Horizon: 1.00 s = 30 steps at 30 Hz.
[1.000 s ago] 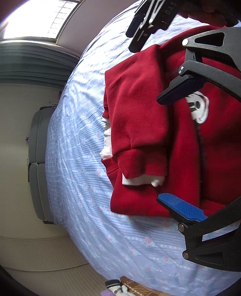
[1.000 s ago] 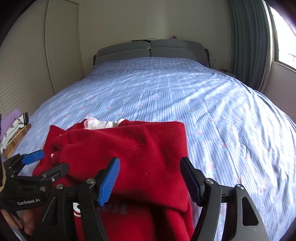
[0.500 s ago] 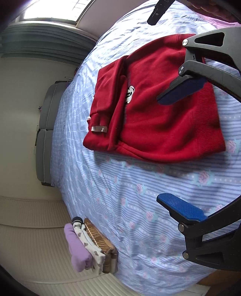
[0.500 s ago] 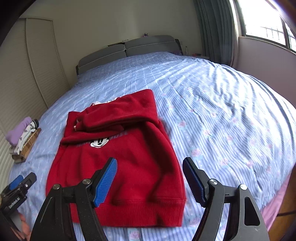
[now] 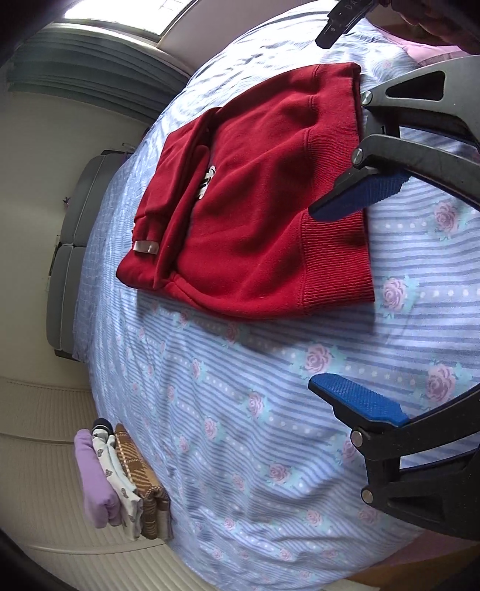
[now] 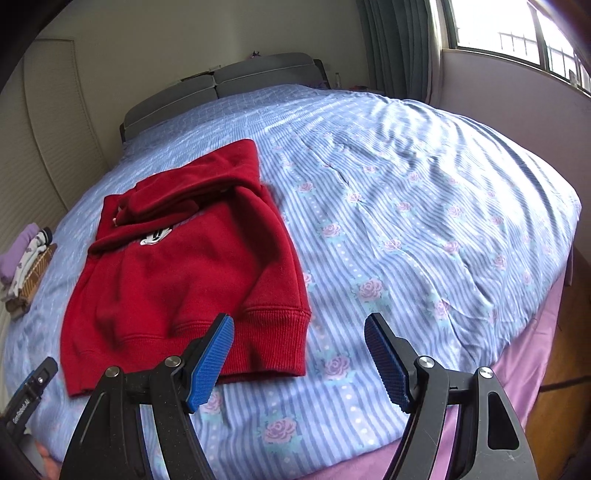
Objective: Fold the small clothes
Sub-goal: 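Grasp the sweatshirt hem with the right tool and lift it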
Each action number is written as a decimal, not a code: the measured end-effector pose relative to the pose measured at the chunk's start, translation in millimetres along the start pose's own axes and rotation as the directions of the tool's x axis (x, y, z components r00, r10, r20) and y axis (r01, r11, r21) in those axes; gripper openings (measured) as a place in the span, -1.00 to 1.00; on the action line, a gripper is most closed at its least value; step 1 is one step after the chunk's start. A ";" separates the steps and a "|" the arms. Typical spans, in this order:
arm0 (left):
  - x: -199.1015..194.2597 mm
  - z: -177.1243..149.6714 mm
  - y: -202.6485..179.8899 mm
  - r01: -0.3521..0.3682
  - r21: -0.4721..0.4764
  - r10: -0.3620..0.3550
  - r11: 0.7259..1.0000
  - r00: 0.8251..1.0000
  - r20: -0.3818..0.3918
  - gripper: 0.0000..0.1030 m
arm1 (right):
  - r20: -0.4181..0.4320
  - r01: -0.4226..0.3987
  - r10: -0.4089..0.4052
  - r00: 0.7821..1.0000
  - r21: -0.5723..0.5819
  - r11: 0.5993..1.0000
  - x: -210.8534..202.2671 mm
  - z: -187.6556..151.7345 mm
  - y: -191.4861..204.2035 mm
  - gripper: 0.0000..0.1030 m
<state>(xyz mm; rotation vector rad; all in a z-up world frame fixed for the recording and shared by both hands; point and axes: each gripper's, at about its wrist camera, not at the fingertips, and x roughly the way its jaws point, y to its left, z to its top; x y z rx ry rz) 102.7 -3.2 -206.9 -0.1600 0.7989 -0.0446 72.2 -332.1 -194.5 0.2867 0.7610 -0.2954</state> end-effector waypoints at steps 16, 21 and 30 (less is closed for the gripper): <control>32.7 -14.3 3.0 0.026 -0.025 -0.029 0.999 0.994 -0.105 0.32 | -0.193 -0.065 0.078 0.978 0.073 0.995 48.4 -12.8 -11.4 0.10; 34.3 -16.5 1.1 0.049 -0.022 -0.052 0.999 0.992 -0.111 -0.01 | -0.214 -0.100 0.115 0.970 0.082 0.992 52.5 -14.6 -9.5 -0.02; 32.4 -20.1 -8.6 0.024 0.036 -0.020 0.999 0.995 -0.101 -0.72 | -0.242 -0.164 0.190 0.951 0.123 0.979 58.2 -15.4 -11.7 -0.54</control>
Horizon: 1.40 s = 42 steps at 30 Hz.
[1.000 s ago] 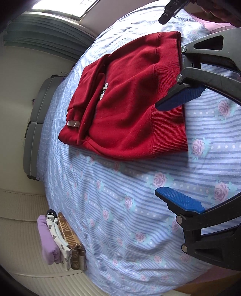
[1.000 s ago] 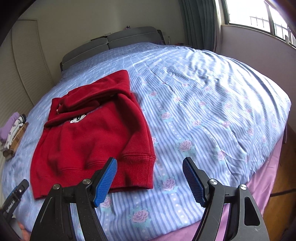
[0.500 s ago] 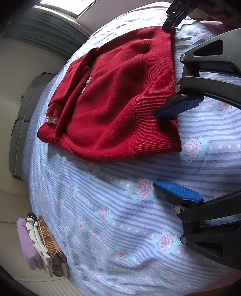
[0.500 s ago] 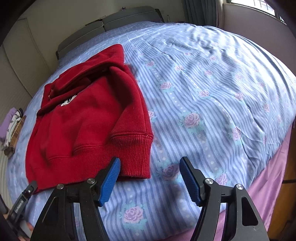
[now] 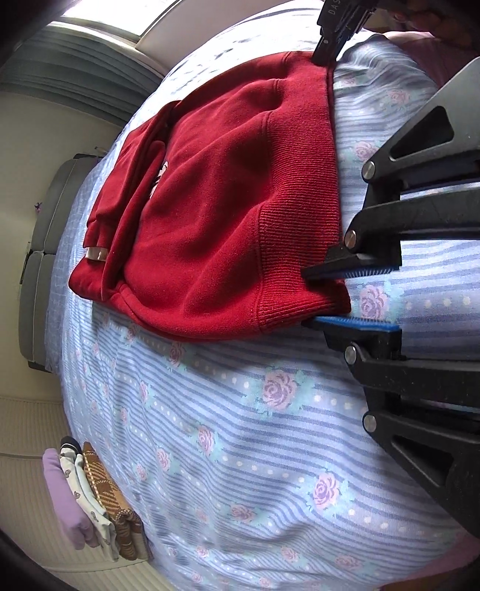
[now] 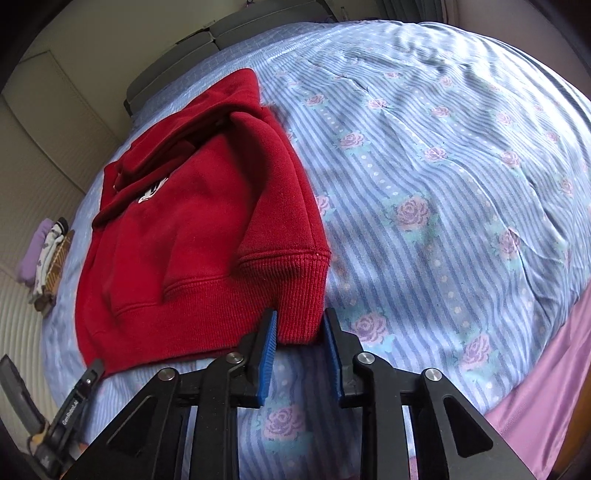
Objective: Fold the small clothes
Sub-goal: 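Grasp the sweatshirt hem with the right tool and lift it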
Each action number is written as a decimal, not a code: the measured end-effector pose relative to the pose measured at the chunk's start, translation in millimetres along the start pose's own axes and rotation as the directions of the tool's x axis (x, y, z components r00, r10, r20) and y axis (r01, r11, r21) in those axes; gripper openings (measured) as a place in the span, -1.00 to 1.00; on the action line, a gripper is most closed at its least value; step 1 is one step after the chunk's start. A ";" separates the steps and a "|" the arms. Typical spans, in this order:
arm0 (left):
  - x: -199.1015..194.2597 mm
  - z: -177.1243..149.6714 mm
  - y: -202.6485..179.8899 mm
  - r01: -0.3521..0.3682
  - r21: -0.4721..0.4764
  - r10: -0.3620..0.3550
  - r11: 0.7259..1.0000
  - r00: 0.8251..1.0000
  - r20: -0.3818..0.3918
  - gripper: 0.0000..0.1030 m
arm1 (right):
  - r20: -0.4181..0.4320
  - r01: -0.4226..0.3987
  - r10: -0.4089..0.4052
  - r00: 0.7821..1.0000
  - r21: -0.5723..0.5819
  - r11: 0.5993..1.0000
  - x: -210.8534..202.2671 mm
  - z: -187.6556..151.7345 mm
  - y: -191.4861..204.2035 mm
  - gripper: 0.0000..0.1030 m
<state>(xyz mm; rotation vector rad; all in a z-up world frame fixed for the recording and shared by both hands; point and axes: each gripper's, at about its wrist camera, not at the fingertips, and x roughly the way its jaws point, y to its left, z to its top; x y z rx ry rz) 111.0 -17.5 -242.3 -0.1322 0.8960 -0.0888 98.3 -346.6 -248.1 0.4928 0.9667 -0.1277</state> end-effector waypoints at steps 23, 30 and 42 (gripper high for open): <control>-71.2 55.7 9.1 0.091 -0.072 -0.080 0.993 0.986 0.146 -0.86 | 0.208 -0.233 0.220 0.953 0.038 0.972 -87.2 31.8 9.8 -0.73; -79.1 127.9 2.1 0.149 -0.096 -0.119 0.984 0.958 0.262 -0.86 | 0.317 -0.285 0.273 0.908 -0.008 0.958 -107.3 90.1 36.8 -0.73; -5.4 267.8 -18.1 0.170 -0.110 -0.128 0.979 0.941 0.315 -0.86 | 0.406 -0.274 0.266 0.874 -0.039 0.961 -51.1 221.0 79.6 -0.73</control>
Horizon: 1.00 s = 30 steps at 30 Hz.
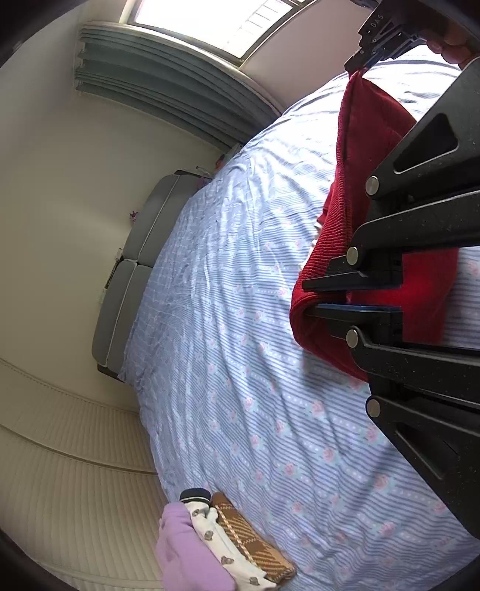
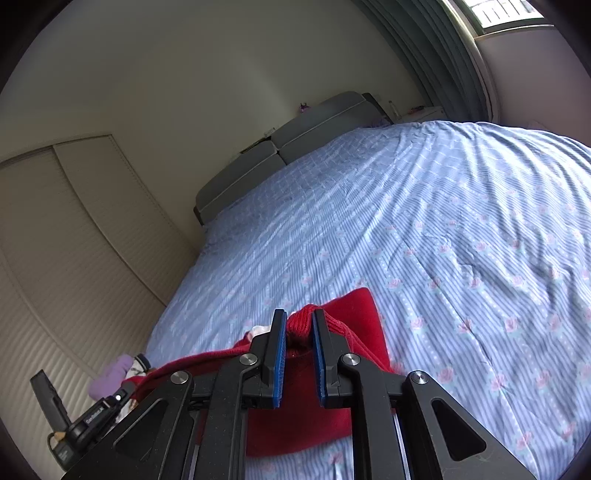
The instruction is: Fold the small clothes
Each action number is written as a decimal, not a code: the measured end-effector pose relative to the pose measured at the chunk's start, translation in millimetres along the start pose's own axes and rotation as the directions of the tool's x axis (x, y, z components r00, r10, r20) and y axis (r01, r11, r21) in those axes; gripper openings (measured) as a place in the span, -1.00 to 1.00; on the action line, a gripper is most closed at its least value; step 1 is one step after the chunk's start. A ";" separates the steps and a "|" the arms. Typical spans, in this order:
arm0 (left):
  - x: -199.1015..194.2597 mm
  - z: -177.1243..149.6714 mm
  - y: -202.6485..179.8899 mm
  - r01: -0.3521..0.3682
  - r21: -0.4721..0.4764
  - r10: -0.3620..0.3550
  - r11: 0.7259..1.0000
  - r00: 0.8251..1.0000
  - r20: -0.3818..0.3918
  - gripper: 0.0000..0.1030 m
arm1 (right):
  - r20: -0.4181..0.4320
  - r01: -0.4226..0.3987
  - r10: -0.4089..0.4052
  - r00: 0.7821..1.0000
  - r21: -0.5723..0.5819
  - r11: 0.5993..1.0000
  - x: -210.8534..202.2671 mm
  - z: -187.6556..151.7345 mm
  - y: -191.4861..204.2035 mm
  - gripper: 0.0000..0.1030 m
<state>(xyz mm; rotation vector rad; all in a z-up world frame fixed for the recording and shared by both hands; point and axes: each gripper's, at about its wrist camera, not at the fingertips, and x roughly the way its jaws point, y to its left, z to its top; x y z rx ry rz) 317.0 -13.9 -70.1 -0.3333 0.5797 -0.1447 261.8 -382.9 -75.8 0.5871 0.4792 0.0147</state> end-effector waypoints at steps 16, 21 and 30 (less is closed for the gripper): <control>174.2 0.5 19.7 -0.078 -0.004 0.077 0.997 0.986 -0.149 -0.85 | -0.137 0.124 -0.126 0.983 -0.022 0.992 183.2 17.7 -40.8 -0.73; 193.6 -5.2 20.5 -0.095 0.020 0.097 0.995 0.981 -0.168 -0.84 | -0.173 0.157 -0.160 0.972 -0.035 0.987 210.6 7.7 -51.2 -0.73; 171.6 1.6 6.8 -0.058 0.104 0.076 0.993 0.981 -0.180 -0.66 | -0.165 0.204 -0.213 0.963 -0.072 0.976 203.6 16.8 -45.2 -0.04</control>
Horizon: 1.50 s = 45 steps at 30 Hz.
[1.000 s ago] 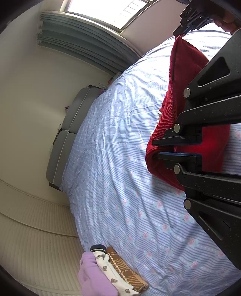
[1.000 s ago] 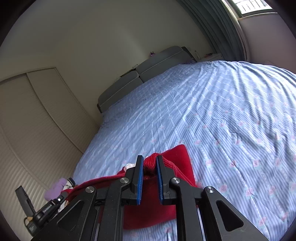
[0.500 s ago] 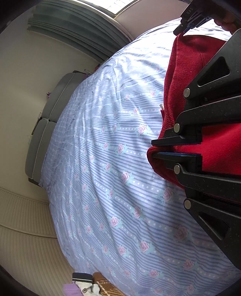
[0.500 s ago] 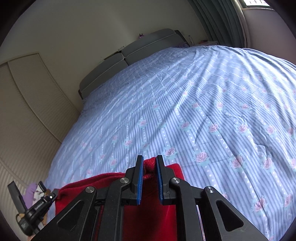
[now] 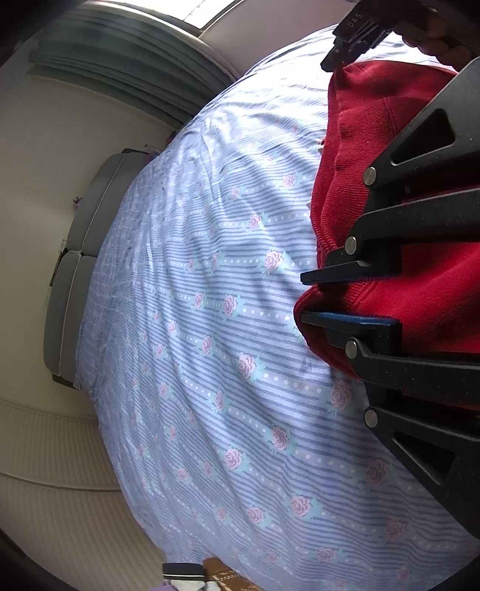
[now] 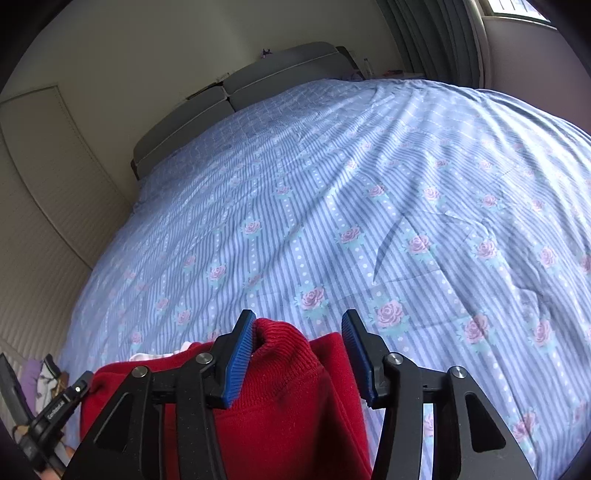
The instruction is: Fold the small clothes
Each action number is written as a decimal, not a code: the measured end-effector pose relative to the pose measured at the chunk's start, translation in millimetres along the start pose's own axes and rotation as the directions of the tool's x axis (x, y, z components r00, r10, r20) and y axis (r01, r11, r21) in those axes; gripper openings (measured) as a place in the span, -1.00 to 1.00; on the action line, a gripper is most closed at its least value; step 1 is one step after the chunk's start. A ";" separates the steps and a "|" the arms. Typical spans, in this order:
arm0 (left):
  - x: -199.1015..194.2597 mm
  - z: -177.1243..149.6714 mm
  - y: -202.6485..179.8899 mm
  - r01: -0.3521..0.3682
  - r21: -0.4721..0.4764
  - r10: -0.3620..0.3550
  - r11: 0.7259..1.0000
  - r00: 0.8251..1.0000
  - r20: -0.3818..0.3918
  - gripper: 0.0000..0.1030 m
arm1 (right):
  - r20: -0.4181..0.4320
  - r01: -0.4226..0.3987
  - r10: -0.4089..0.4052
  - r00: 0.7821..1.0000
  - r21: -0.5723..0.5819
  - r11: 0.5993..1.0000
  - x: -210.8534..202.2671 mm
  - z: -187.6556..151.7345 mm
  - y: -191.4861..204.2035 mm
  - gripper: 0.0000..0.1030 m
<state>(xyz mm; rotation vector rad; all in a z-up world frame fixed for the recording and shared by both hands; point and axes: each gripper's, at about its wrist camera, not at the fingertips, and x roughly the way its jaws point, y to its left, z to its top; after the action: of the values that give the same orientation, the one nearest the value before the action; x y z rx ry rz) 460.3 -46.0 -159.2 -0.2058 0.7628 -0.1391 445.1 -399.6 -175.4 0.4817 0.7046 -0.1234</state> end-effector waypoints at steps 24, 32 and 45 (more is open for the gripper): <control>27.7 -12.1 11.2 0.005 0.200 0.016 0.980 0.994 -0.105 -0.14 | -0.041 0.102 -0.137 0.990 -0.472 0.875 6.3 -28.4 37.9 -0.58; 42.8 -6.4 12.2 -0.065 0.184 0.081 0.981 0.993 -0.083 -0.21 | -0.046 0.136 -0.169 0.985 -0.409 0.902 26.2 -22.6 26.3 -0.68; -32.1 -24.0 -2.2 -0.036 0.176 0.029 0.984 0.999 0.041 0.29 | 0.047 0.126 -0.117 0.992 -0.333 0.934 -36.9 -24.1 38.8 0.09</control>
<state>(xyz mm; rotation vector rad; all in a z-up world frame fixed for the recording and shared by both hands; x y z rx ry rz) 420.4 -45.1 -154.0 -0.0271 0.7112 -0.1709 413.2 -355.9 -152.5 0.1082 0.7122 -0.1225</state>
